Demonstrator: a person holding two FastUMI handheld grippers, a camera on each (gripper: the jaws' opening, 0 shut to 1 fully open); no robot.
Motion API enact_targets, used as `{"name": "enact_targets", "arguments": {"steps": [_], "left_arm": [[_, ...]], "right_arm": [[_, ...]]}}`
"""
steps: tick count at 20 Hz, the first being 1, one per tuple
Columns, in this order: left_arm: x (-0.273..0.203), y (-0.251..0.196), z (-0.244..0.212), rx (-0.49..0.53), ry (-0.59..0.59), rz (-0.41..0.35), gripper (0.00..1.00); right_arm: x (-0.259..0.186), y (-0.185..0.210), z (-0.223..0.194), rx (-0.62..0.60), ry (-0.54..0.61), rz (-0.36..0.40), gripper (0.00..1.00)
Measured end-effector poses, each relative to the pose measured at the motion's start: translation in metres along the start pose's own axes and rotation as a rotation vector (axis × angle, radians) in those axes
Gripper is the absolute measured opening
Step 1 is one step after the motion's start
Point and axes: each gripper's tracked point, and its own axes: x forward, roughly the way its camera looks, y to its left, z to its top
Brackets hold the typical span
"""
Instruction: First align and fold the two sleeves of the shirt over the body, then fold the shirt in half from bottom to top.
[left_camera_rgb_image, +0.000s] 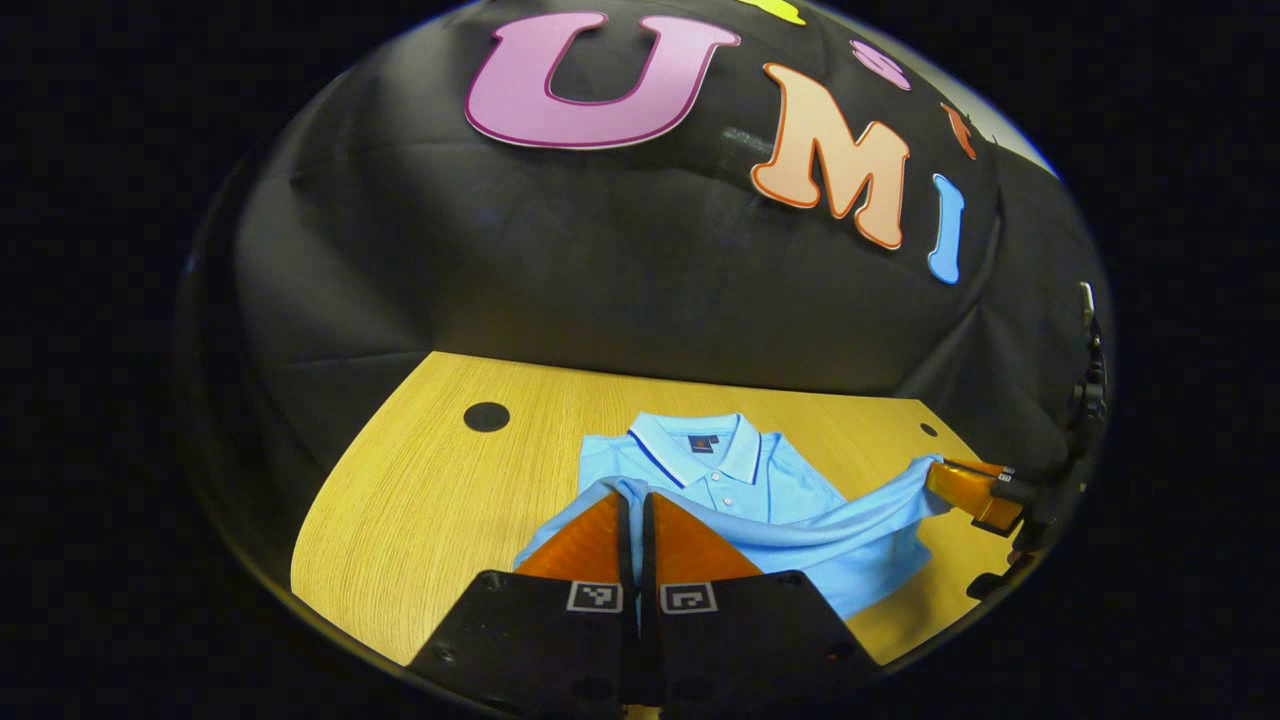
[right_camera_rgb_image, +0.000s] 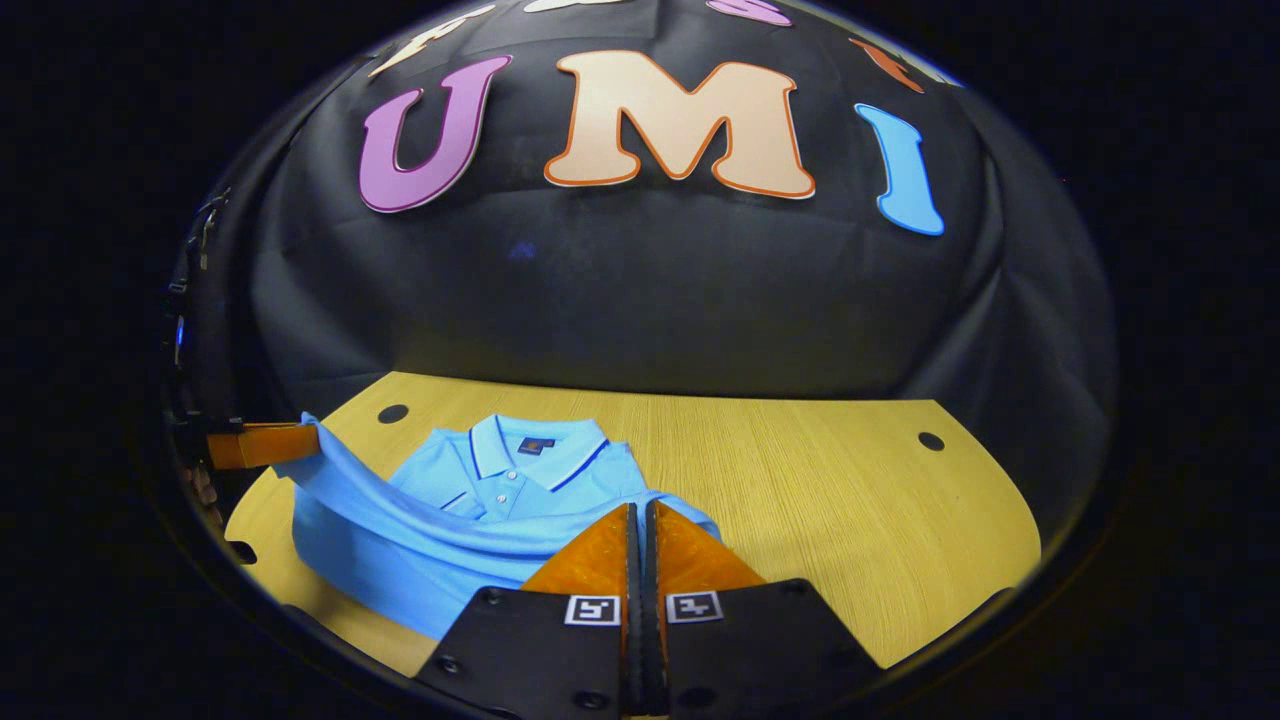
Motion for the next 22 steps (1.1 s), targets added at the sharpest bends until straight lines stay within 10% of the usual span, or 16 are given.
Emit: {"name": "enact_targets", "arguments": {"steps": [12, 14, 18, 22], "left_arm": [[0.096, 0.045, -0.018, 0.018, 0.140, 0.048, 0.00], [0.092, 0.052, -0.021, 0.006, 0.151, 0.074, 0.10], [0.053, 0.067, -0.009, 0.044, 0.141, 0.135, 0.89], [-0.011, 0.052, 0.009, 0.070, 0.101, 0.121, 0.95]], "right_arm": [[0.105, 0.016, -0.028, 0.082, 0.097, -0.012, 0.02], [0.098, 0.021, -0.030, 0.087, 0.115, 0.000, 0.12], [0.065, 0.031, -0.020, 0.076, 0.126, 0.037, 0.98], [0.003, 0.043, 0.000, 0.093, 0.085, 0.076, 1.00]]}}
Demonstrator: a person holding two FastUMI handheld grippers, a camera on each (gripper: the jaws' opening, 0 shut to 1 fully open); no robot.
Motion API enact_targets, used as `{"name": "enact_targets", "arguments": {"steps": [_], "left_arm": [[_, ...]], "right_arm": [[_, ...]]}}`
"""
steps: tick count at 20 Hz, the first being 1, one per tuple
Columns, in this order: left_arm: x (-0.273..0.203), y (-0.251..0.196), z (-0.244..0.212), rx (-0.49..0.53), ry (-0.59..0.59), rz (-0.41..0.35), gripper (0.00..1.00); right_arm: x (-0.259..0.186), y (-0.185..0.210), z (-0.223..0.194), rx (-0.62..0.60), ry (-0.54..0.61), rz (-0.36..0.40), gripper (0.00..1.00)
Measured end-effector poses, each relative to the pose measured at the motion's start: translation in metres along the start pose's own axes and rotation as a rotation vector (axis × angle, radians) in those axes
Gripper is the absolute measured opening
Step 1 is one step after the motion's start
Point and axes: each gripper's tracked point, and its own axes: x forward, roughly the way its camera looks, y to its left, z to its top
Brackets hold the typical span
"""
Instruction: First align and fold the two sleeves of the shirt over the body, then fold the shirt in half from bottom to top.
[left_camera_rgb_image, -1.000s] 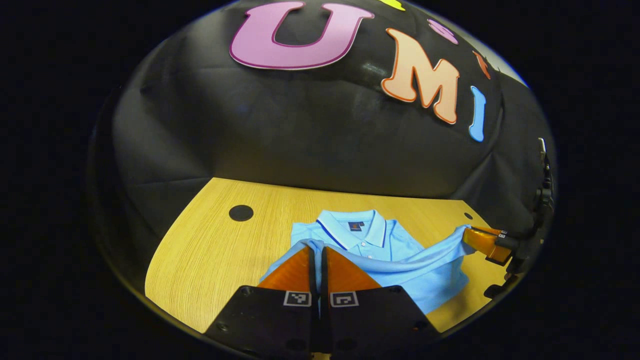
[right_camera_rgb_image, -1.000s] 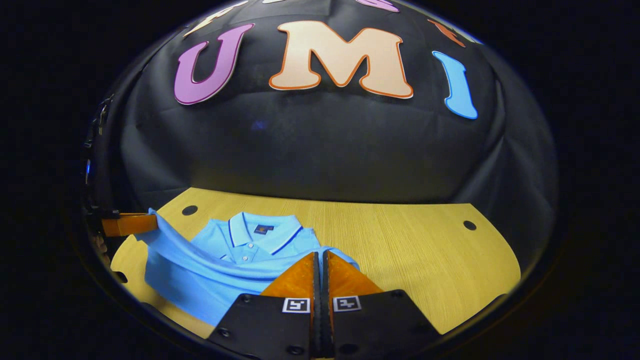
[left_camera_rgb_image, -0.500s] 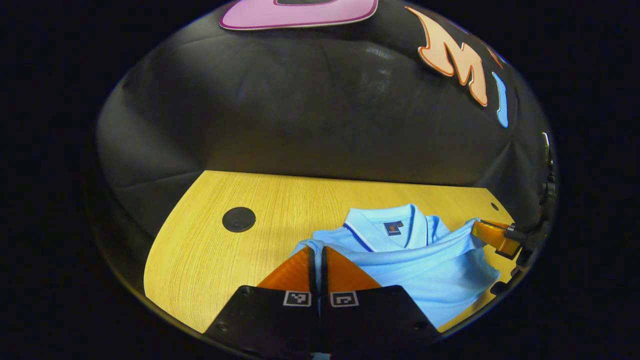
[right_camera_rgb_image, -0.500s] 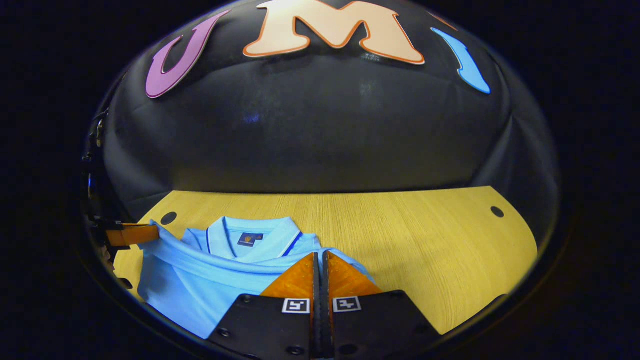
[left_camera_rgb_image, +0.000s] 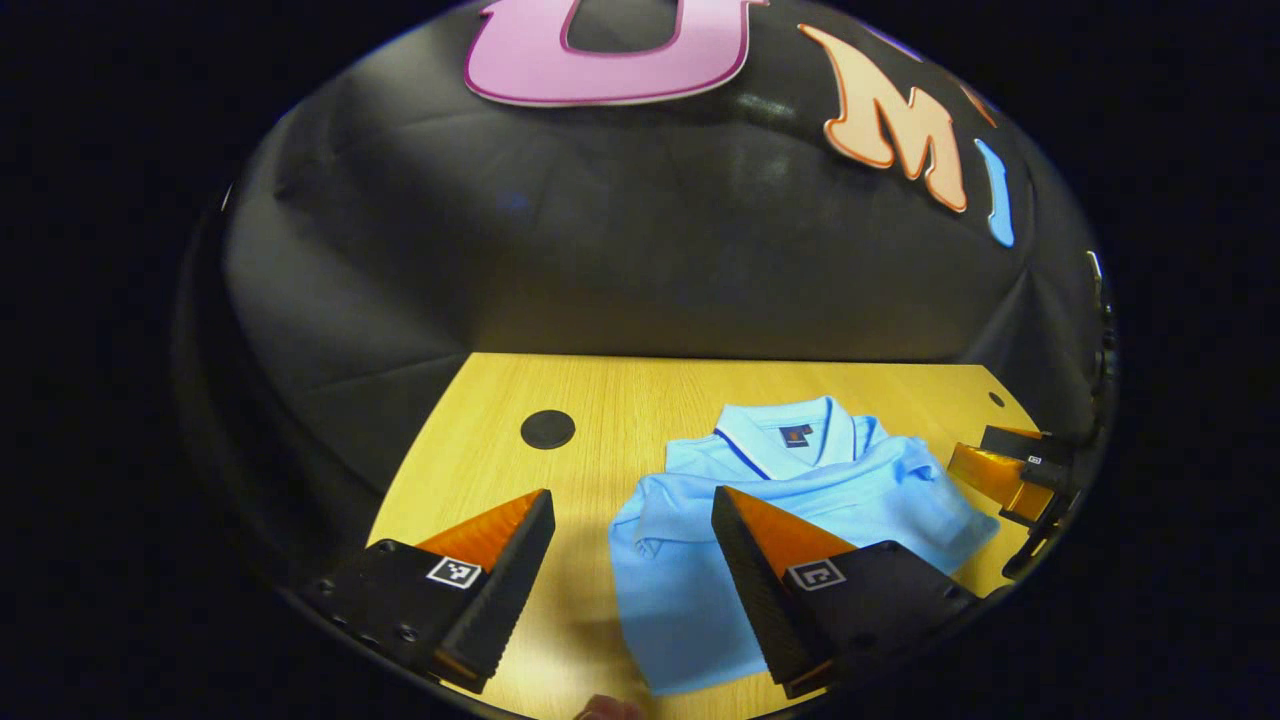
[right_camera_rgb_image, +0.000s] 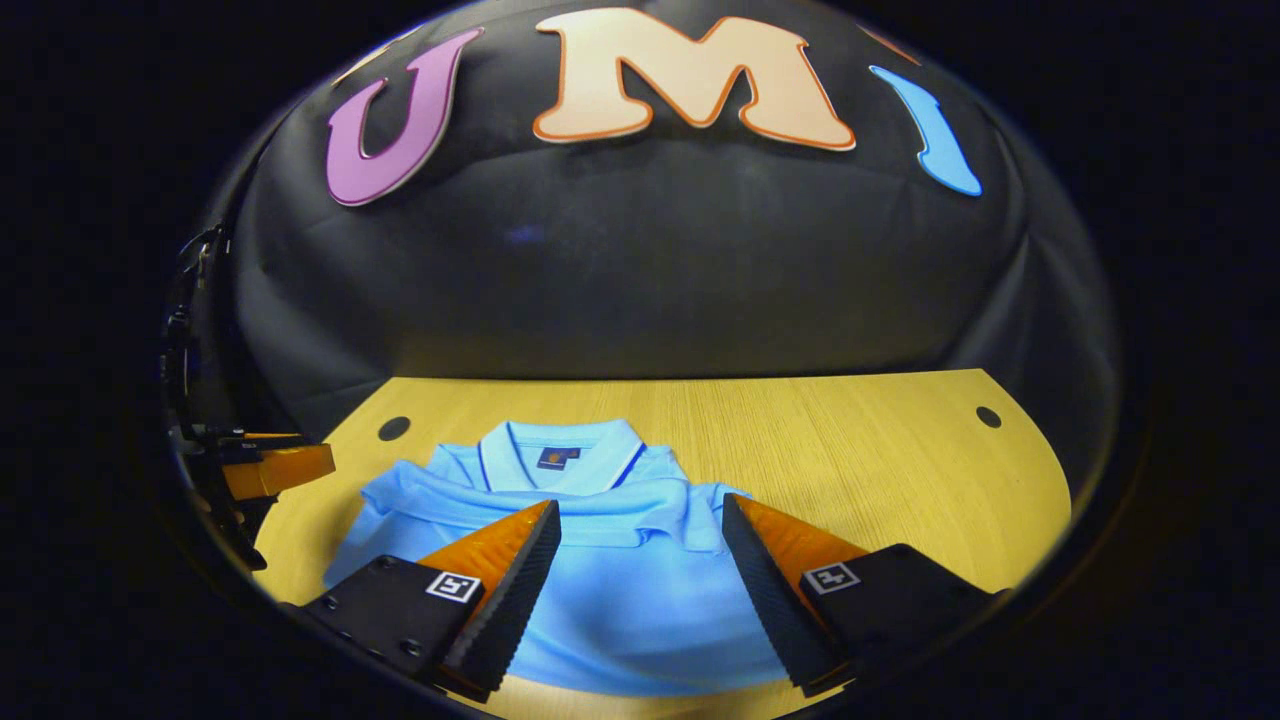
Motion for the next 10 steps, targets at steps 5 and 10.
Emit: {"name": "enact_targets", "arguments": {"steps": [5, 10], "left_arm": [[-0.082, -0.025, -0.010, -0.102, -0.014, -0.012, 0.95], [-0.138, -0.045, -0.039, -0.199, -0.006, 0.019, 0.94]], "right_arm": [[-0.090, 0.010, 0.004, 0.005, -0.043, 0.044, 1.00], [-0.158, 0.004, -0.014, 0.077, -0.024, 0.094, 1.00]]}}
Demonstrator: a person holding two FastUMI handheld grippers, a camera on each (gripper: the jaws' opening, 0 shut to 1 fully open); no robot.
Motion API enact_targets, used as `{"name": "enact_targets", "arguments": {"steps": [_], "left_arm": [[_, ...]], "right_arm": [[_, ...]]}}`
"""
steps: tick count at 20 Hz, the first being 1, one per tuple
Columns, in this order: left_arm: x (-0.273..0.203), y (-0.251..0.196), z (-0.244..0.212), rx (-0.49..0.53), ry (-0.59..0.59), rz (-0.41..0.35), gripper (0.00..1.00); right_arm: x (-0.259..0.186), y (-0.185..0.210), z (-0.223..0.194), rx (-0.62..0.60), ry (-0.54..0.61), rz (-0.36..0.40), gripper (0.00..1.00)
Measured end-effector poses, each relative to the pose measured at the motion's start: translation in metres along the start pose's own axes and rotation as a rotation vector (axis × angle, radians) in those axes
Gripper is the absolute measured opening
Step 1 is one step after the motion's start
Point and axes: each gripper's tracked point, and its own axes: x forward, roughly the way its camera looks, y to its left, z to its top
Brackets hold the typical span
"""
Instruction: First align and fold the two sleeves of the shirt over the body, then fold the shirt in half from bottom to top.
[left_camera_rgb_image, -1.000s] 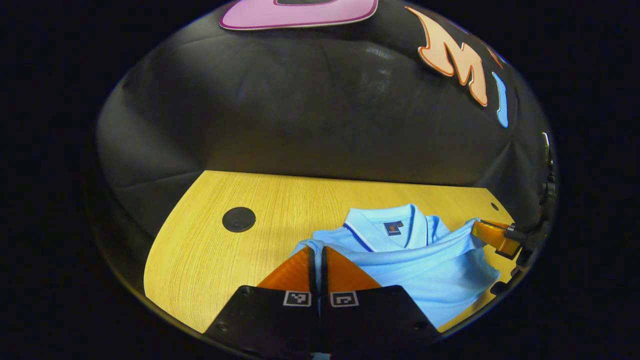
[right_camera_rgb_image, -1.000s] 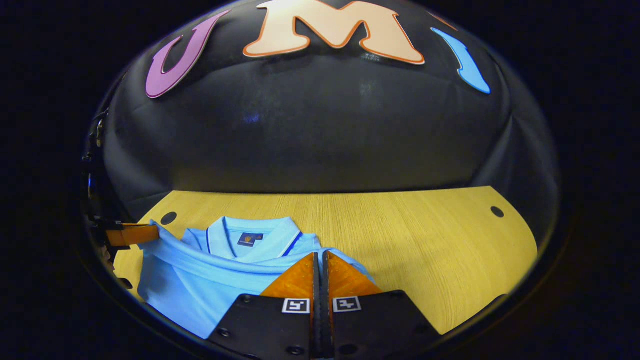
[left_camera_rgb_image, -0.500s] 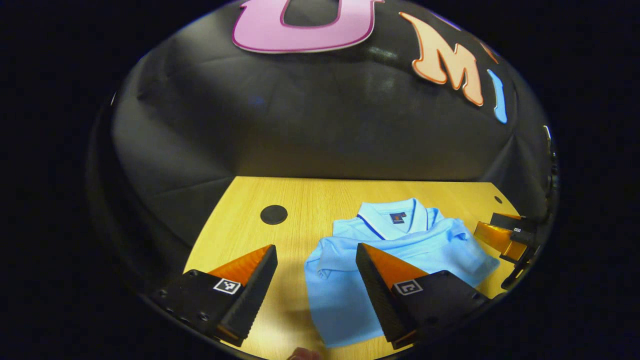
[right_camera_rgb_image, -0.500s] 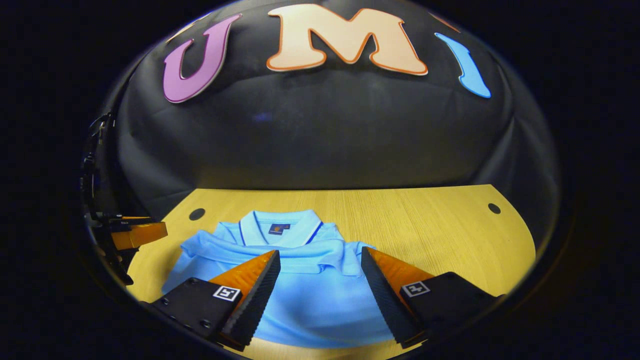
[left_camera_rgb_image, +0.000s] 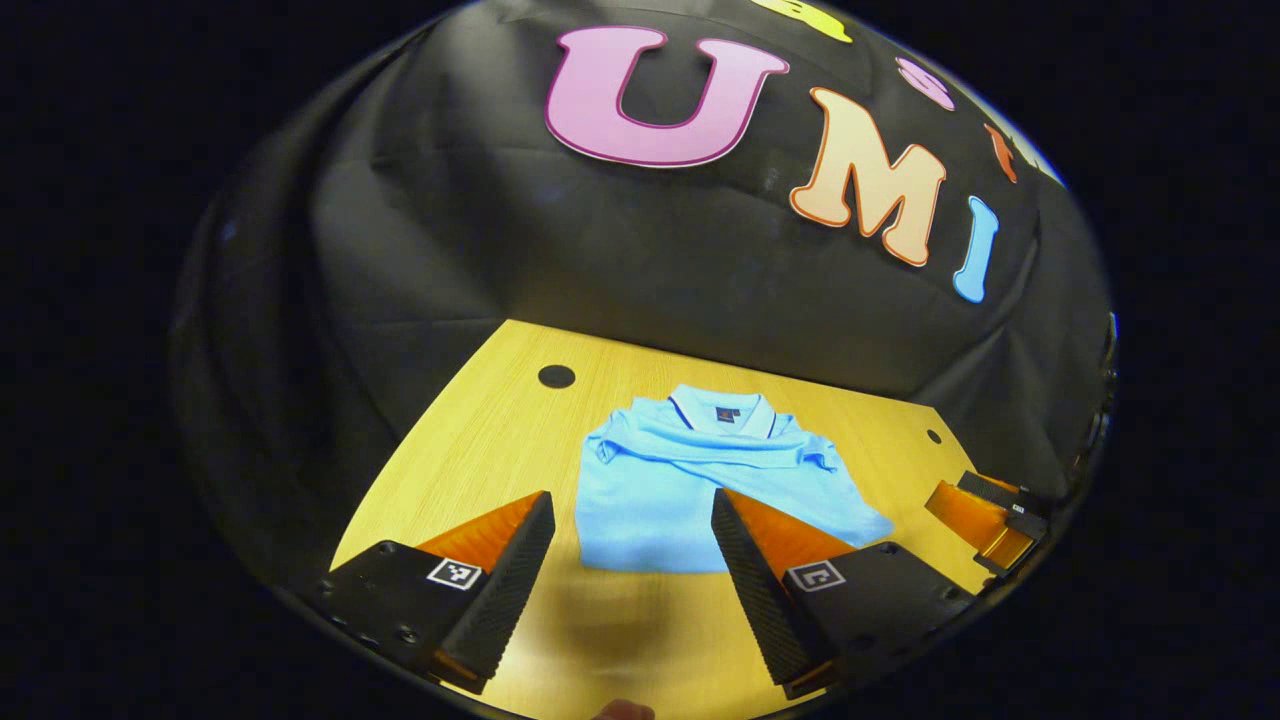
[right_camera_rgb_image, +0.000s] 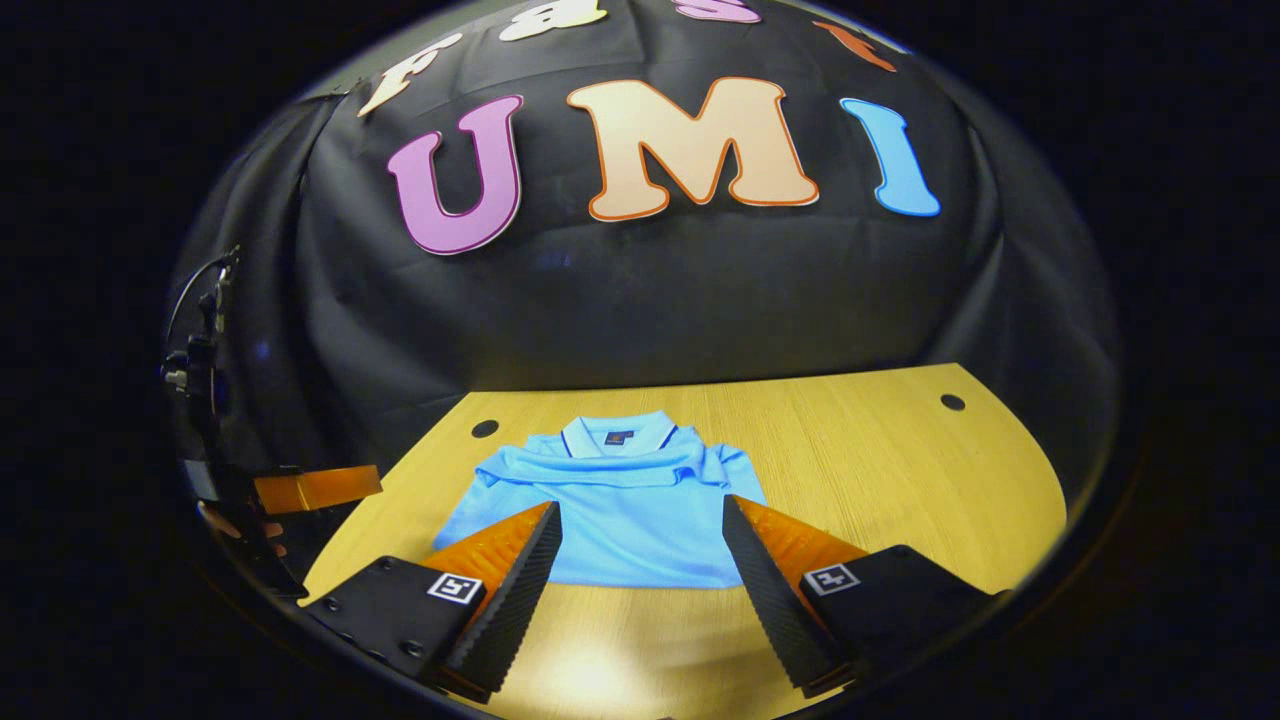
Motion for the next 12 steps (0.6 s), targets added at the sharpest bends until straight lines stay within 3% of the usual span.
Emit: {"name": "enact_targets", "arguments": {"steps": [6, 12], "left_arm": [[-0.032, -0.023, -0.048, -0.032, 0.069, 0.004, 0.94], [-0.031, -0.042, -0.048, 0.007, 0.069, -0.030, 0.94]], "right_arm": [[-0.043, -0.024, -0.017, 0.049, 0.015, -0.018, 0.98], [-0.053, -0.036, -0.026, 0.072, 0.023, -0.029, 0.98]]}}
